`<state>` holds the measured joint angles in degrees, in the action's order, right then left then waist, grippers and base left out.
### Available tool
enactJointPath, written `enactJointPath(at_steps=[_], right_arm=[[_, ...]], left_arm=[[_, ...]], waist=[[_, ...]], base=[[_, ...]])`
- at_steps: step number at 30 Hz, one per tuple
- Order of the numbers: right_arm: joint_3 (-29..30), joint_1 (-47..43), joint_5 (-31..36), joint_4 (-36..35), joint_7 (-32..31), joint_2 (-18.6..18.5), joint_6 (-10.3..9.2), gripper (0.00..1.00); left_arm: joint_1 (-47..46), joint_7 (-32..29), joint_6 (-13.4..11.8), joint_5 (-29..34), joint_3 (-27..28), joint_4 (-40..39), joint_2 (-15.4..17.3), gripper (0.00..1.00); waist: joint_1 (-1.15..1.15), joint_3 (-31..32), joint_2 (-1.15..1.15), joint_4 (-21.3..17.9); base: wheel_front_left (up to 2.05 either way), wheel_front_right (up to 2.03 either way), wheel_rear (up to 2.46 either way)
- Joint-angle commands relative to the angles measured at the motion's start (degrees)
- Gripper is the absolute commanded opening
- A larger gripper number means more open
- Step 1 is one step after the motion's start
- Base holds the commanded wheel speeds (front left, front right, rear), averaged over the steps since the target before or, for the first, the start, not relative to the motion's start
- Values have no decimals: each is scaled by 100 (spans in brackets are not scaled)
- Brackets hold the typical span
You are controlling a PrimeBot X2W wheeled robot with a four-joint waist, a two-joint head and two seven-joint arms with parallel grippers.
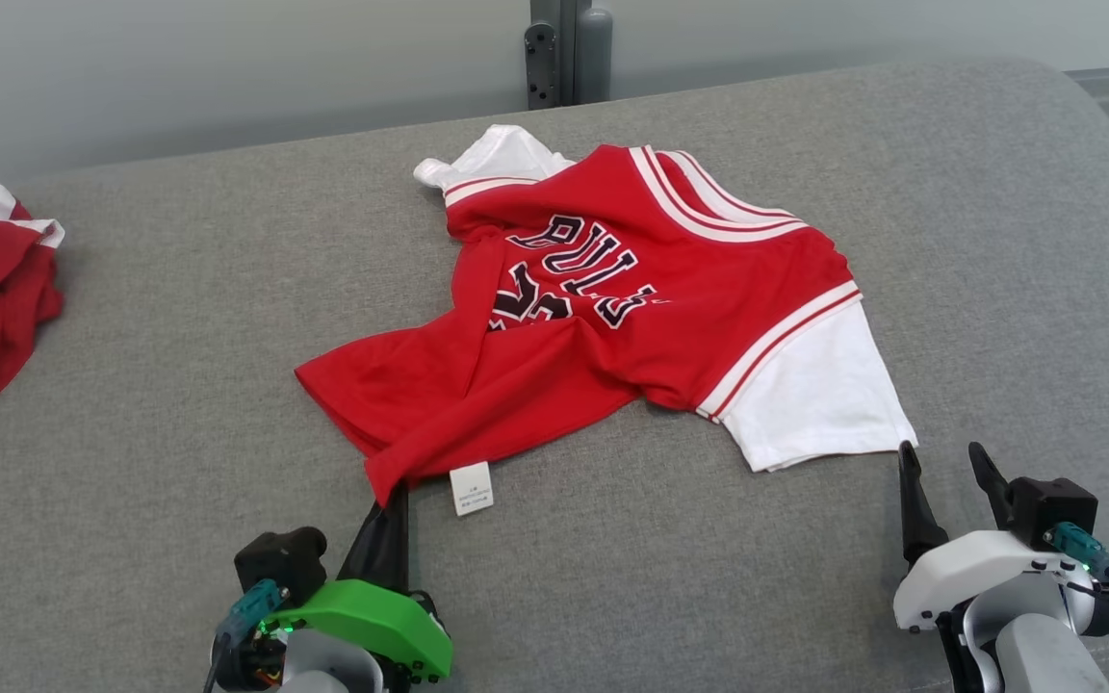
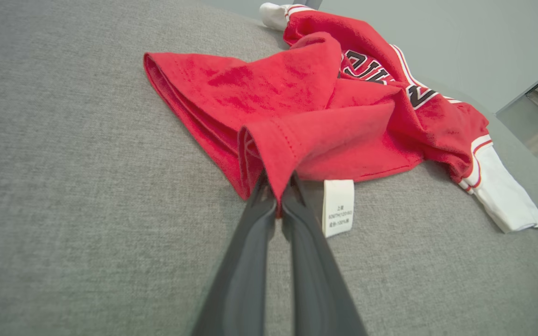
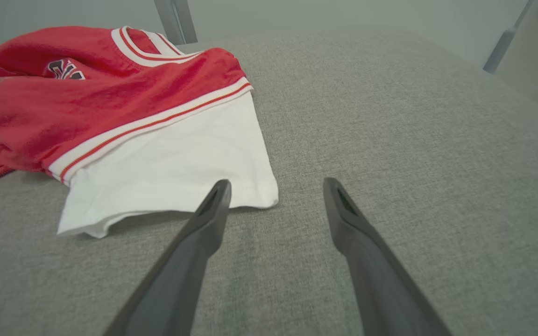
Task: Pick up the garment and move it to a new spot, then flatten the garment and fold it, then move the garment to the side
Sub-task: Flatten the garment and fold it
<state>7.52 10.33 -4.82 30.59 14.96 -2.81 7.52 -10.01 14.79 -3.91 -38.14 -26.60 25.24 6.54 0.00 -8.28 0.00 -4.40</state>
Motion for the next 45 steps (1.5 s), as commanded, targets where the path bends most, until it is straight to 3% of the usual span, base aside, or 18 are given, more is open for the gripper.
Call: enactJointPath(at_steps=[1, 13, 14, 16, 18, 20, 25, 31, 37, 45], right_arm=[[43, 118, 48, 110, 2, -17, -6, 100], [344, 811, 316, 1294, -31, -17, -6, 98], [341, 866, 322, 1390, -49, -15, -6, 89], [343, 987, 286, 1610, -71, -18, -6, 47], [310, 1079, 270, 1819, -106, -16, -6, 27], [228, 1189, 21, 2013, -133, -16, -6, 0], [89, 1420, -276, 2127, -65, -12, -6, 0], [-231, 1596, -1003, 1601, 11, -42, -6, 0], [-707, 1434, -2698, 151, -99, -196, -4, 0], [-824, 1021, -4047, -1839, -453, -624, -3, 0]], left_arm=[[92, 40, -58, 70, 67, -109, 72, 0], [370, 44, -189, 78, 274, -545, 199, 0], [373, 44, -191, 78, 273, -556, 190, 0], [373, 45, -190, 75, 271, -574, 175, 0], [377, 45, -184, 74, 274, -586, 167, 0], [369, 46, -174, 76, 285, -601, 170, 0], [293, 47, -143, 60, 360, -674, 205, 0], [173, 48, -40, -162, 581, -938, 209, 0], [46, -106, 188, -680, 915, -1684, 302, 0], [49, -609, 112, -1106, 1203, -2977, 561, 0]], waist=[[0, -10, 0, 76], [0, -95, 0, 280], [0, -100, 0, 288], [0, -113, 0, 300], [0, -121, 0, 307], [0, -130, 0, 315], [0, -140, 0, 298], [0, -66, 0, 234], [0, 151, 0, 140], [0, 456, 0, 58]], base=[[0, 0, 0], [0, 0, 0], [0, 0, 0], [0, 0, 0], [0, 0, 0], [0, 0, 0], [0, 0, 0], [0, 0, 0], [0, 0, 0], [0, 0, 0]])
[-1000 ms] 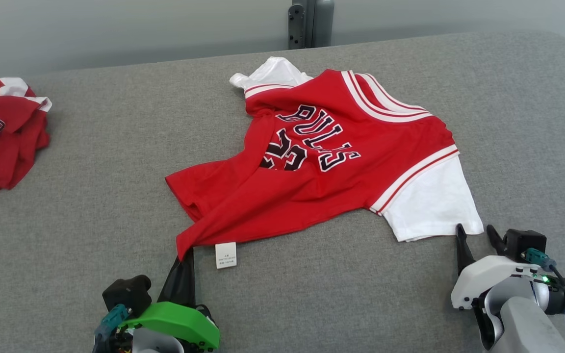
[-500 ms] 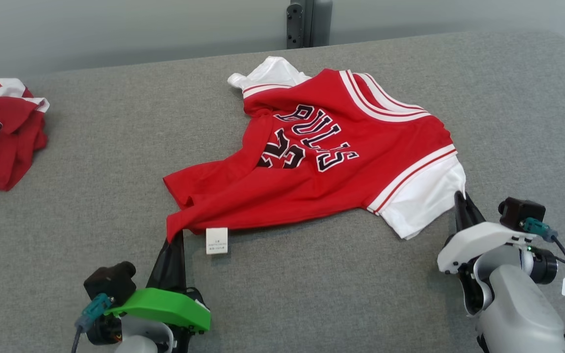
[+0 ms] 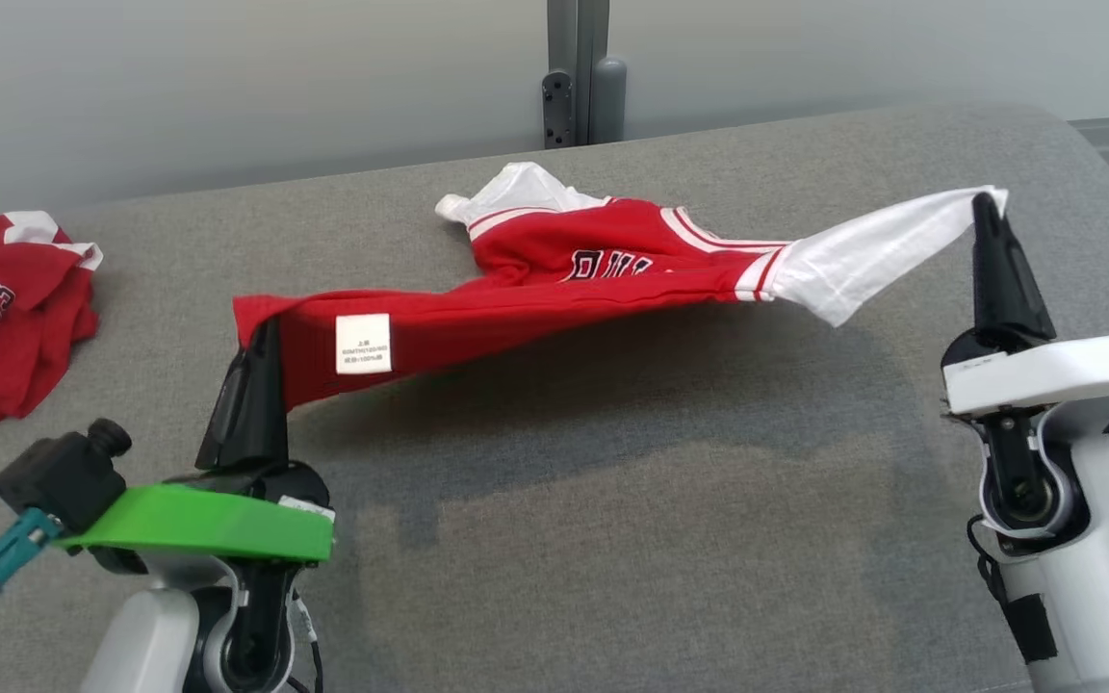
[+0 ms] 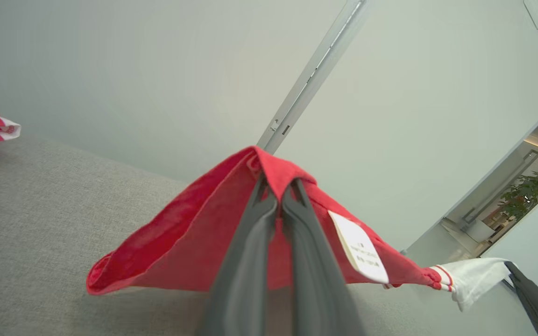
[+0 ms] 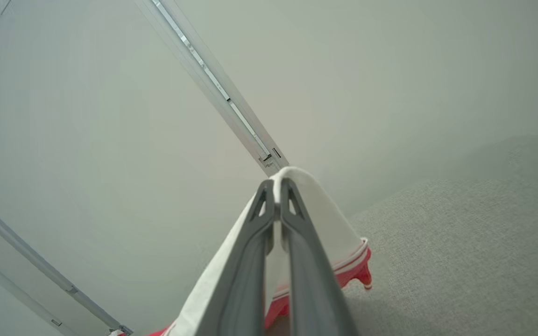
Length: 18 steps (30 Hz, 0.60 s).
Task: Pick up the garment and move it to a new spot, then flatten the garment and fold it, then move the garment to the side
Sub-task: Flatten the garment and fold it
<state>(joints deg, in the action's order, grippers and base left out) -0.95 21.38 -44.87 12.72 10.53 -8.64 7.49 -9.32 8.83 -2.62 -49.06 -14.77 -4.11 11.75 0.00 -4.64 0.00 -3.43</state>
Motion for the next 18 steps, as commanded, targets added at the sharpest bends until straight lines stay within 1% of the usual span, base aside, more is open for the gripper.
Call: enactJointPath(at_steps=[1, 5, 9, 14, 18], right_arm=[[64, -147, -158, -290, -51, -61, 0, 0], [300, -385, -455, -1244, -253, -97, 1, 0], [580, -604, -600, -2132, -494, -79, 1, 0], [1028, -764, -737, -3133, -862, 57, 1, 0], [1352, -777, -1006, -3716, -1232, 236, 1, 0]], left_arm=[[6, -96, -44, -78, 55, -217, 69, 0], [85, -391, -158, -285, 168, -974, 223, 0], [101, -641, -312, -329, 286, -1752, 388, 0], [-63, -993, -512, -295, 375, -2631, 628, 0], [-209, -1289, -662, -248, 448, -3075, 838, 0]], waist=[[0, 134, 0, -48], [0, 286, 0, -87], [0, 417, 0, -123], [0, 508, 0, -166], [0, 513, 0, -207]], base=[[0, 0, 0], [0, 0, 0], [0, 0, 0], [0, 0, 0], [0, 0, 0]])
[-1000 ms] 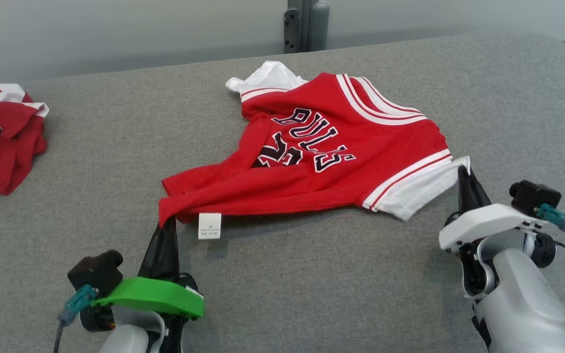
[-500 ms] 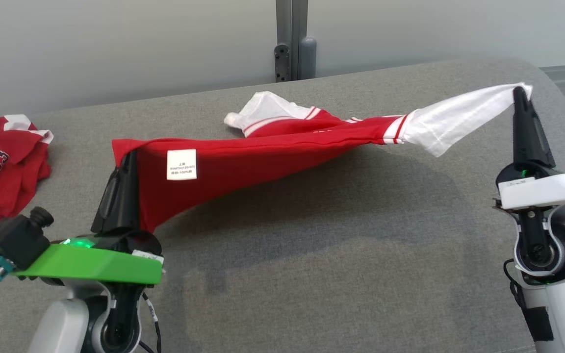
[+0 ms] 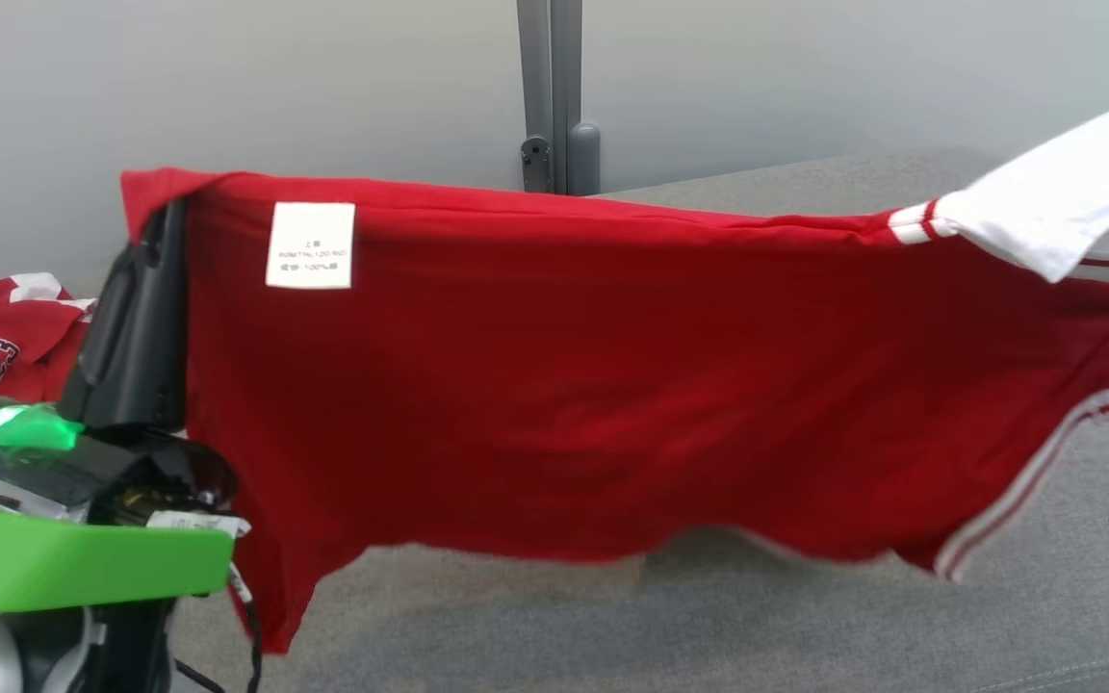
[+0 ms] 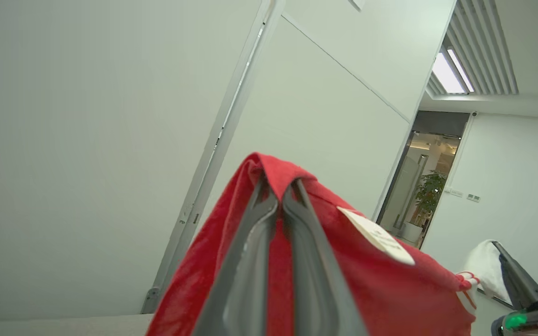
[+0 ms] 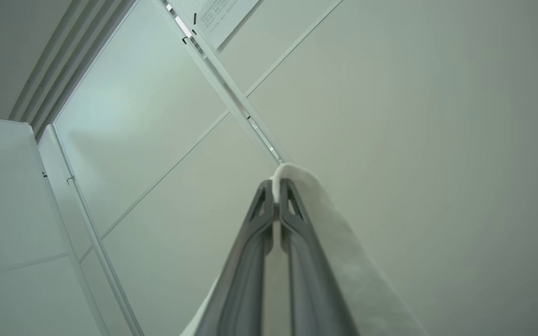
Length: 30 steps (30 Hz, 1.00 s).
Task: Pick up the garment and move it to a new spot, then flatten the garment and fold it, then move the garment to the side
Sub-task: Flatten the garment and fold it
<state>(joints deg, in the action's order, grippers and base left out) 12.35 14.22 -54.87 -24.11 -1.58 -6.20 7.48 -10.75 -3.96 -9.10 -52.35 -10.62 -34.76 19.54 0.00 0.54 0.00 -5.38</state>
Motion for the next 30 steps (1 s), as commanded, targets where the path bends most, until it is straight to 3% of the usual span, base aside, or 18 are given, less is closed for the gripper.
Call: enactJointPath(at_steps=[1, 6, 13, 17, 21, 24, 30], right_arm=[[93, -43, -38, -142, -121, 21, 2, 0], [241, 152, 61, -372, -578, 140, 2, 0], [-29, 938, 289, 313, -983, 257, 4, 0], [-234, 2057, 570, 1244, -874, 301, 3, 0], [-242, 3728, 1211, 2501, -622, 319, 3, 0], [-366, 4994, 1591, 3632, -220, 333, 3, 0], [-1013, 6970, 1477, 5621, 910, 321, 3, 0]], left_arm=[[-124, -79, -48, 106, 55, -86, 116, 0], [-432, -387, -164, 101, 114, -203, 308, 0], [-1150, -773, -199, -236, 39, 485, 224, 0], [-2196, -1016, -114, -201, -61, 1429, 237, 0], [-3869, -1155, -108, 211, -205, 2779, 258, 0], [-5109, -922, -15, 655, -347, 4061, 203, 0], [-6939, -155, 295, 1328, -466, 5849, 277, 0]], waist=[[0, -20, 0, -23], [0, -228, 0, -60], [0, -910, 0, -93], [0, -1517, 0, -98], [0, -2146, 0, -76], [0, -2443, 0, -187], [0, -2793, 0, -646]], base=[[0, 0, 0], [0, 0, 0], [0, 0, 0], [0, 0, 0], [0, 0, 0], [0, 0, 0], [0, 0, 0]])
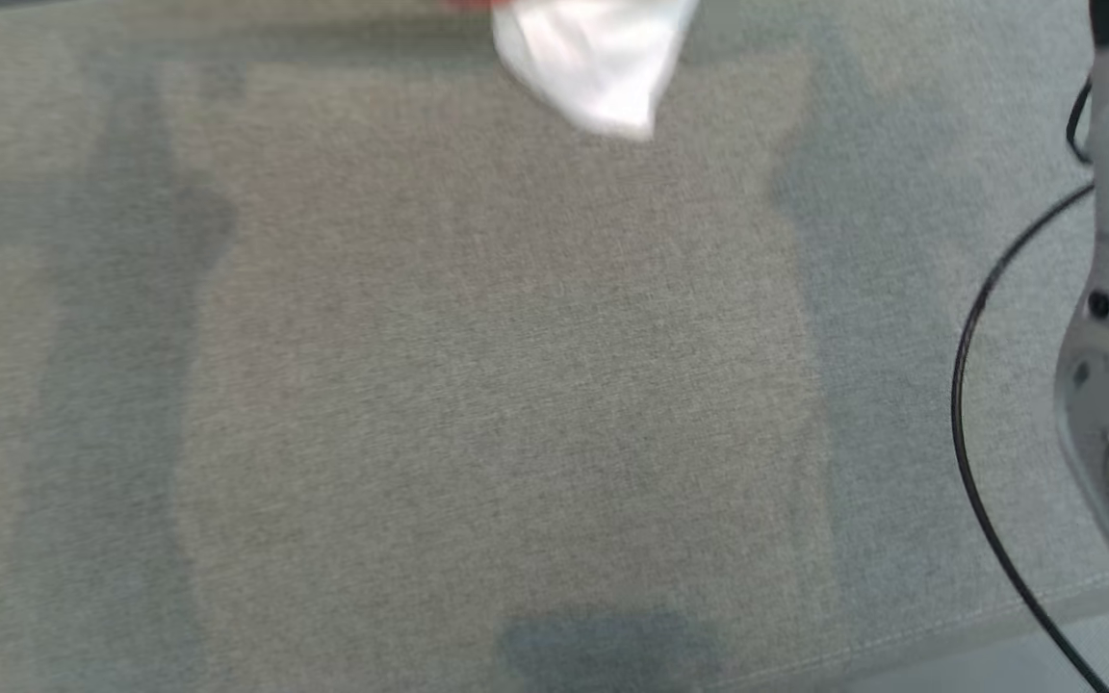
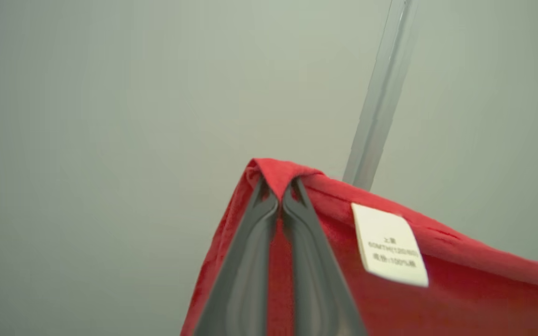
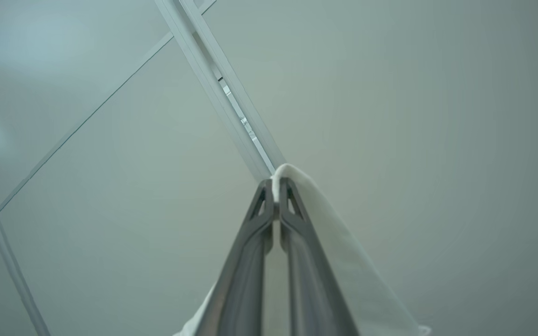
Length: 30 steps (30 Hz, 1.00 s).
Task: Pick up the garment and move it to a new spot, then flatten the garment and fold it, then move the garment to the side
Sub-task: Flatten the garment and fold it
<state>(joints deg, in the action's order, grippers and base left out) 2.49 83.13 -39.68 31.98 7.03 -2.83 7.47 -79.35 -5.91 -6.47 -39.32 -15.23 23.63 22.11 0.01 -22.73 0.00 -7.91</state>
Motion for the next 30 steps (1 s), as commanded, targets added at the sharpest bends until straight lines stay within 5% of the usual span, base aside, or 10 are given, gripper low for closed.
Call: enactJointPath(at_steps=[1, 6, 16, 22, 30], right_arm=[[-170, 278, -119, 247, 188, -11, 3, 0], [-1039, 678, -670, 730, 593, -3, 3, 0], [-2400, -485, -1419, 245, 819, -14, 4, 0], [-2239, -1184, -1219, -621, 821, -91, 3, 0], [-2096, -2440, -1118, -1703, 823, -516, 4, 0]], left_arm=[[-261, 132, 33, 67, 9, 255, 28, 0], [-766, 659, 365, 290, -56, 1054, 180, 0], [-160, 1440, 869, -22, 198, 2187, 348, 0], [182, 1528, 1238, -307, 212, 2245, 303, 0], [956, 1293, 1396, -870, 71, 1657, 328, 0]], waist=[[-1, -572, 0, -453], [-1, -1149, 0, -569], [-1, -1729, 0, -492], [-1, -1606, 0, -337], [-1, -1081, 0, -100]], base=[[0, 0, 0], [0, 0, 0], [0, 0, 0], [0, 0, 0], [0, 0, 0]])
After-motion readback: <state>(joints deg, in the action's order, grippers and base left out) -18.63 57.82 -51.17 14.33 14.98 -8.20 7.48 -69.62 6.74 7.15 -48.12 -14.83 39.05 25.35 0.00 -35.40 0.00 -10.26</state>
